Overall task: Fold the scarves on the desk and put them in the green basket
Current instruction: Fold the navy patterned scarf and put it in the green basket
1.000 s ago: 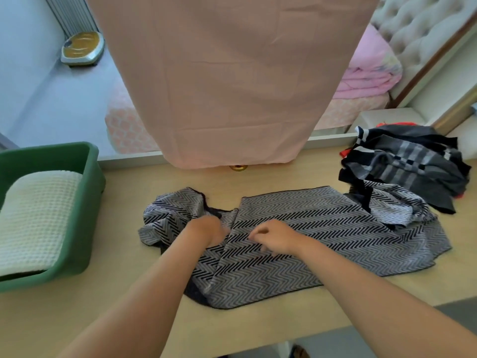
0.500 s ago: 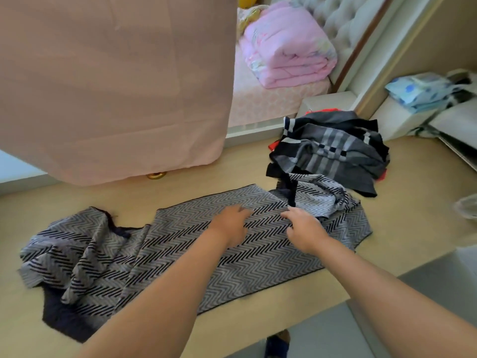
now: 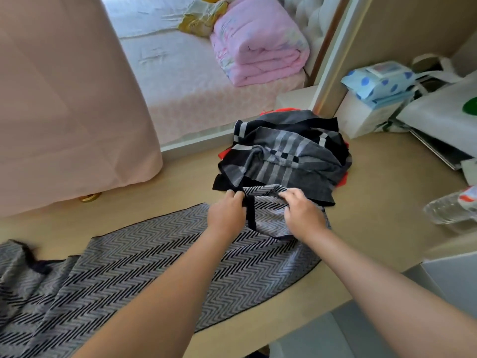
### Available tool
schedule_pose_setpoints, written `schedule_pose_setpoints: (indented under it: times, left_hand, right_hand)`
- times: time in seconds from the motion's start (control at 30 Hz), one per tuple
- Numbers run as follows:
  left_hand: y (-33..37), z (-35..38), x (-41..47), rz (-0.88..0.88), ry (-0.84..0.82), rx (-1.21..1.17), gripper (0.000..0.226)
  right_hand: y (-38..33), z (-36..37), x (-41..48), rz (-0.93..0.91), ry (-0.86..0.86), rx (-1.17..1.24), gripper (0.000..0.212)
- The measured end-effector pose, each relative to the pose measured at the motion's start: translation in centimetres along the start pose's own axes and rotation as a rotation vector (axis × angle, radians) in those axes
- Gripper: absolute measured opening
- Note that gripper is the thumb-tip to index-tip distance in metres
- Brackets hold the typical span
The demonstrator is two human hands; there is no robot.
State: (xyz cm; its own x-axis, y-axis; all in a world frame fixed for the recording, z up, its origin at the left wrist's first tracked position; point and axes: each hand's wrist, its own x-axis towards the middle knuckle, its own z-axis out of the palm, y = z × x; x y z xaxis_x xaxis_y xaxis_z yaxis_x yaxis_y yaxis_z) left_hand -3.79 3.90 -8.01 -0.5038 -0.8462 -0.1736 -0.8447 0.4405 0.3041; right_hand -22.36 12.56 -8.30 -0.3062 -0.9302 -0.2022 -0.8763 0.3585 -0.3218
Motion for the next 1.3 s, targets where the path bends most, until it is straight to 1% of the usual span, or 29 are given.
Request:
schedule_pose_setpoints:
  times: [0.1, 0.13, 0.2, 0.23, 0.27, 0.33, 0.37, 0.43, 0.5, 0.53, 0.6, 0.63, 0.7, 0.73, 0.77, 0.8, 0.83, 0.93, 0.97, 1.0, 1.03, 1.07, 1.1, 1.13, 1.17, 1.2, 1.23, 1.27, 1.3]
  left_hand:
    - [1.1, 0.3, 2.1, -0.088, -0.087, -0.009, 0.053]
    - [1.3, 0.4, 2.8, -0.124, -0.134, 0.0, 0.059]
    - [1.4, 0.7, 3.7, -0.175, -0.203, 0.012, 0.064]
    - [1.5, 0.8, 4.0, -0.182, -0.209, 0.002, 0.061]
    - [1.5, 0.7, 4.1, -0.185, -0.199, -0.012, 0.053]
    - [1.5, 0.7, 4.4, -0.183, -0.179, -0.044, 0.029]
    - [1.5, 0.5, 4.5, -0.184, -0.179, -0.058, 0.022]
    - [1.6, 0.0, 5.0, -0.202, -0.143, -0.155, 0.018]
    - [2.1, -1.2, 5.7, -0.208, -0.01, -0.333, 0.017]
    - [2.6, -2.0, 5.9, -0.188, 0.089, -0.392, 0.015]
    - [3.9, -3.9, 6.2, -0.101, 0.248, -0.48, 0.01]
    - [4.5, -4.8, 6.2, -0.048, 0.29, -0.54, 0.01]
    - [5.3, -6.0, 6.0, 0.023, 0.32, -0.652, 0.012]
    - [5.3, -6.2, 5.9, 0.035, 0.327, -0.686, 0.014]
    - [5.2, -6.2, 5.8, 0.027, 0.334, -0.704, 0.014]
    - [4.8, -6.2, 5.4, -0.001, 0.33, -0.706, 0.014]
    - [4.3, -6.3, 4.9, -0.041, 0.314, -0.697, 0.013]
    - [1.9, -6.1, 3.1, -0.152, 0.286, -0.551, 0.011]
    - [0.9, -5.9, 2.6, -0.179, 0.299, -0.524, 0.011]
    - [0.1, -5.7, 2.1, -0.198, 0.303, -0.533, 0.01]
    - [-0.4, -5.6, 1.7, -0.204, 0.284, -0.574, 0.01]
    - [-0.8, -5.3, 1.4, -0.191, 0.237, -0.629, 0.011]
    - [-0.9, -5.1, 1.3, -0.16, 0.177, -0.686, 0.013]
    - [-0.9, -5.0, 1.2, -0.114, 0.114, -0.733, 0.016]
    - [-0.6, -4.9, 1.3, -0.057, 0.065, -0.774, 0.019]
    - [-0.2, -4.8, 1.5, 0.003, 0.051, -0.79, 0.021]
    - [0.4, -4.8, 1.8, 0.053, 0.062, -0.795, 0.022]
    - [1.2, -4.9, 2.1, 0.088, 0.083, -0.801, 0.021]
    - [2.0, -5.2, 2.5, 0.11, 0.107, -0.816, 0.019]
  right_hand:
    - [1.0, -0.3, 1.3, 0.155, -0.13, -0.115, 0.058]
    - [1.3, -0.4, 1.5, 0.194, -0.142, -0.157, 0.057]
    - [1.8, -0.6, 1.7, 0.195, -0.093, -0.178, 0.042]
    - [2.2, -0.7, 1.8, 0.182, -0.067, -0.143, 0.032]
    - [2.4, -0.9, 1.8, 0.172, -0.053, -0.087, 0.024]
    - [2.6, -1.2, 1.9, 0.181, -0.037, 0.06, 0.009]
    - [2.7, -1.5, 1.9, 0.193, 0.002, 0.147, 0.012]
    - [3.0, -2.0, 2.3, 0.183, 0.149, 0.318, 0.022]
    - [3.3, -2.6, 2.5, 0.151, 0.286, 0.456, 0.03]
    - [3.3, -3.0, 2.6, 0.149, 0.307, 0.518, 0.034]
    - [3.2, -3.6, 2.6, 0.169, 0.256, 0.584, 0.035]
    - [3.1, -3.7, 2.5, 0.176, 0.209, 0.588, 0.031]
    - [2.9, -3.8, 2.4, 0.2, 0.122, 0.591, 0.015]
    - [2.7, -3.9, 2.2, 0.21, 0.062, 0.604, 0.025]
    - [2.5, -3.9, 1.9, 0.211, -0.002, 0.629, 0.041]
    - [2.3, -3.9, 1.7, 0.211, -0.059, 0.625, 0.052]
    - [2.0, -3.9, 1.5, 0.205, -0.096, 0.59, 0.053]
    - [1.0, -3.6, 1.1, 0.226, -0.129, 0.375, 0.028]
    - [0.4, -3.6, 1.0, 0.241, -0.136, 0.305, 0.023]
    - [-0.2, -3.5, 0.8, 0.246, -0.139, 0.227, 0.023]
    - [-0.8, -3.3, 0.7, 0.223, -0.121, 0.142, 0.028]
    - [-1.3, -3.1, 0.7, 0.182, -0.087, 0.047, 0.04]
    - [-2.0, -2.8, 0.7, 0.13, -0.045, -0.024, 0.057]
    - [-2.7, -2.7, 0.8, 0.08, -0.021, -0.039, 0.076]
    - [-3.3, -2.5, 0.8, 0.048, -0.02, -0.039, 0.09]
    - [-3.7, -2.3, 1.1, 0.049, -0.037, -0.025, 0.093]
    - [-3.8, -2.1, 1.3, 0.061, -0.046, 0.004, 0.084]
    - [-3.7, -2.3, 1.8, 0.101, -0.037, 0.066, 0.061]
    - [-3.4, -2.5, 2.2, 0.163, 0.018, 0.172, 0.033]
